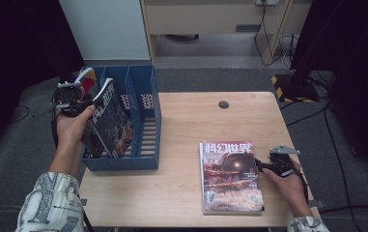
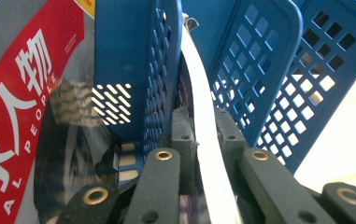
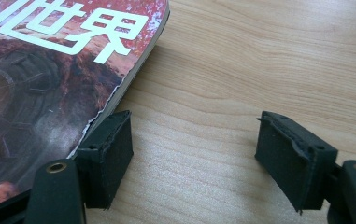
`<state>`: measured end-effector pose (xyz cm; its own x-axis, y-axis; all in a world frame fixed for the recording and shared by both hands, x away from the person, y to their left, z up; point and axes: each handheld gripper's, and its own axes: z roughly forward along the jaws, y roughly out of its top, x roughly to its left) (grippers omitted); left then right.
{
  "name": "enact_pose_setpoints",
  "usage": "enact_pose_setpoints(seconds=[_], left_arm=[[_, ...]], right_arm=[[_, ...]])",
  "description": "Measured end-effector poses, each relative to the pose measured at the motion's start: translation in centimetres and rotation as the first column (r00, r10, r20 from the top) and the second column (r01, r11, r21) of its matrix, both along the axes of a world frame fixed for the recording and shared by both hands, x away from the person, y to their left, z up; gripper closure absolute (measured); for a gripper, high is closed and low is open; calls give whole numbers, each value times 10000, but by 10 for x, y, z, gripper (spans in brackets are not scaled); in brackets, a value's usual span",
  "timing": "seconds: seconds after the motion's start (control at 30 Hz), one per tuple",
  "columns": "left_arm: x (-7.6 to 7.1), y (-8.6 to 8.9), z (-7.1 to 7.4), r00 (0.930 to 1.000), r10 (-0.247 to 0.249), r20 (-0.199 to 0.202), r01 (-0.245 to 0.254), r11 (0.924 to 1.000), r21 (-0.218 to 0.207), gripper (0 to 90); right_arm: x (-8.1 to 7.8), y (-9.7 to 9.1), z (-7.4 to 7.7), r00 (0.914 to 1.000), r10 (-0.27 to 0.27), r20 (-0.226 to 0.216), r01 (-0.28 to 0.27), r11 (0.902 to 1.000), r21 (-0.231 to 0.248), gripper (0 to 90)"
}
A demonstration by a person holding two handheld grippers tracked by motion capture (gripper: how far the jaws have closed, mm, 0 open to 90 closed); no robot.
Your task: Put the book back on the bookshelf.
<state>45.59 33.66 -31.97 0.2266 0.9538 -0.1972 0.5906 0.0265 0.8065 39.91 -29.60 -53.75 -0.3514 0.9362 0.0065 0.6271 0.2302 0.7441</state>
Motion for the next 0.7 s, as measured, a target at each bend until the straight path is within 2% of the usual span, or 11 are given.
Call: enact_pose_setpoints(seconds=[0.27,0.7], left_arm=[[-1,-2,0,10000,-78,39,77,9997,225,814],[-1,-3,-2,10000,5,-15,-4,9995,319,766]], right_arm=[[0,0,0,10000,-11,3,11,10000,0,273],[0,0,0,10000,-13,2,13,10000,0,273]])
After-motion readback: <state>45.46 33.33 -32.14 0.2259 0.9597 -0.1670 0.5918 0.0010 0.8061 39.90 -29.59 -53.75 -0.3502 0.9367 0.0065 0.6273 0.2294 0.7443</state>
